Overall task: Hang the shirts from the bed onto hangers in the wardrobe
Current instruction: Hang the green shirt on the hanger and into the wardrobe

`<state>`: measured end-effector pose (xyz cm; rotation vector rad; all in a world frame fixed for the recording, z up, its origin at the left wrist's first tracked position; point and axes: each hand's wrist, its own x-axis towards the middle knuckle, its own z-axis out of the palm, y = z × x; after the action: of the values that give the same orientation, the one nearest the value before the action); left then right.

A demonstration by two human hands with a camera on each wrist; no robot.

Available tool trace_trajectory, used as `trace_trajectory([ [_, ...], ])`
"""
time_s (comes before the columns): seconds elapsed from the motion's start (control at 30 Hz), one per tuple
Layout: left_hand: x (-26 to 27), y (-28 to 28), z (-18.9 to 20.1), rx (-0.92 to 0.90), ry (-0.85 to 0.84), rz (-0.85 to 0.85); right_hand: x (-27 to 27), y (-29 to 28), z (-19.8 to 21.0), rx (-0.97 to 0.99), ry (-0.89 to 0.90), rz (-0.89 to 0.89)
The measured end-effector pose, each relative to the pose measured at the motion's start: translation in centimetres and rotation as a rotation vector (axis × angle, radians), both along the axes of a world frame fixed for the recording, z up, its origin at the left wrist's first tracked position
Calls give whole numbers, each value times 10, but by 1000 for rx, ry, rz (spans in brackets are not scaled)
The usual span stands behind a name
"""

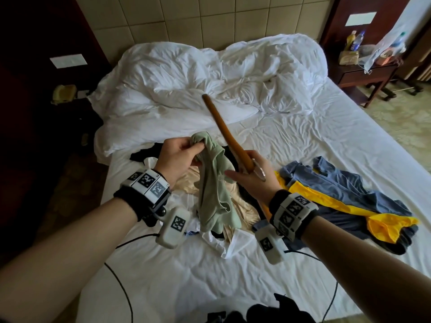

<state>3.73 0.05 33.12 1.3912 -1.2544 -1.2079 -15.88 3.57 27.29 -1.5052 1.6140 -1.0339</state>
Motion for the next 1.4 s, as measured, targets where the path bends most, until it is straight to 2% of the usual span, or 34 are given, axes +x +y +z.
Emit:
trace_trajectory([
  [0.07,-4,2,3,17,31,-5,12,2,-8,24,-8,36],
  [0.17,-7,5,6,33,76,6,25,1,-25,100,76,62],
  [0.3,10,2,6,-15,12,38,16,5,-32,134,78,-31],
  [0.33,20,0,2,-33,-64,41,10,4,-28,120,68,-46],
  [0.43,45,-3,-15,-84,-481,11,-6,-4,-5,60,106,-19],
  [0.5,48,3,-24,-114,-624,-45,-10,-9,14,23,148,26],
  [0.67,6,26,-31,-408,-584,-344,2,-14,40,-55,218,181],
  [0.73,-14,28,-37,-475,-533,-321,8,-14,45,-46,198,226],
  [0.83,-22,23,-43,-378,-440,-269,5,-14,46,-27,173,283],
  [1.0,-7,14,-44,-358,-450,-446,-17,-12,41,10,255,415],
  [1.3,5,11,-37,-618,-656,-338,-34,-8,20,225,309,462],
  [1.4,22,9,-34,-754,-907,-378,-43,-4,21,225,369,438],
])
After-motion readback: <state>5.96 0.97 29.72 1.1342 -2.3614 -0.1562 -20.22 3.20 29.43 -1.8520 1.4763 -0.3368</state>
